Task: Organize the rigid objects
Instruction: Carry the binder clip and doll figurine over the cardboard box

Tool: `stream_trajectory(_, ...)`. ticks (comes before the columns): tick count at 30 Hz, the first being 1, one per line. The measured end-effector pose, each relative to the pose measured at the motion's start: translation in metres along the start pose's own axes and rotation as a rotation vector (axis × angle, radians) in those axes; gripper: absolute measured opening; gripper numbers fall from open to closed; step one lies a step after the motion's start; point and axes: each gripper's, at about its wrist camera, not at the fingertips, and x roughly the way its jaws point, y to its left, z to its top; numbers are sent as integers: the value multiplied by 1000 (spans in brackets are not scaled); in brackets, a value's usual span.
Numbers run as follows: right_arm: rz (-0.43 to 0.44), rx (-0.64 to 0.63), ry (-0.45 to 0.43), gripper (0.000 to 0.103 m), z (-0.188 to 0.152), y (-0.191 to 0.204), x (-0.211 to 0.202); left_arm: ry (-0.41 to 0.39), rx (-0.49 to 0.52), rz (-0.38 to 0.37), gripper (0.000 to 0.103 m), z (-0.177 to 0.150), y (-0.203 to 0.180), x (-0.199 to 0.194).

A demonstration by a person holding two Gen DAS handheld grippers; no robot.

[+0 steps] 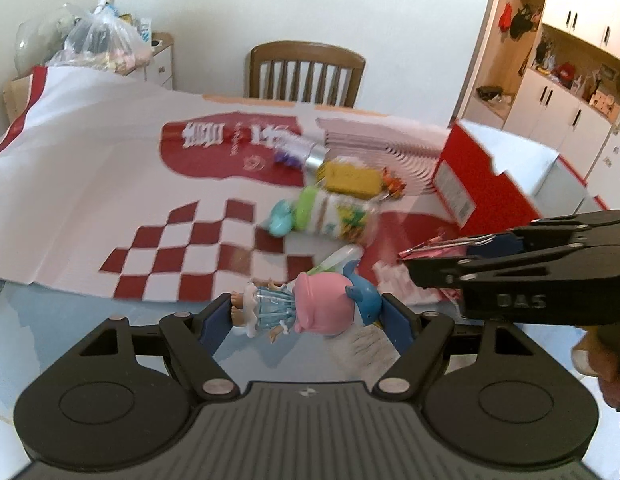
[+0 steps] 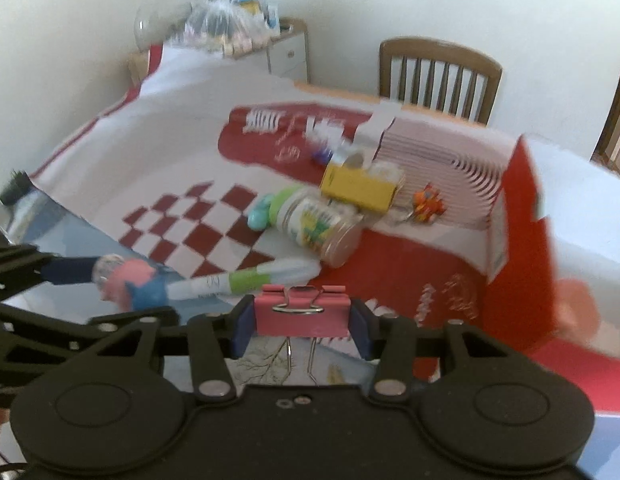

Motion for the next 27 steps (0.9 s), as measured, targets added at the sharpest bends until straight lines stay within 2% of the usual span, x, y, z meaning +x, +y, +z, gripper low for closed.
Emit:
stream_trajectory(7, -21, 15, -53, 48, 11, -38, -51, -52, 34, -48, 78, 27, -43, -11)
stream_trajectory(14, -56, 47, -89, 48, 9, -85, -85, -86, 71, -90, 78, 51, -93, -10)
stream_trajectory(20, -99, 68, -118, 48, 5, -130, -106, -89, 103, -95, 78, 71, -134, 5)
stream_trajectory(27, -150, 86, -105, 48, -6, -183, -111, -66, 153, -100, 78, 92, -182, 36)
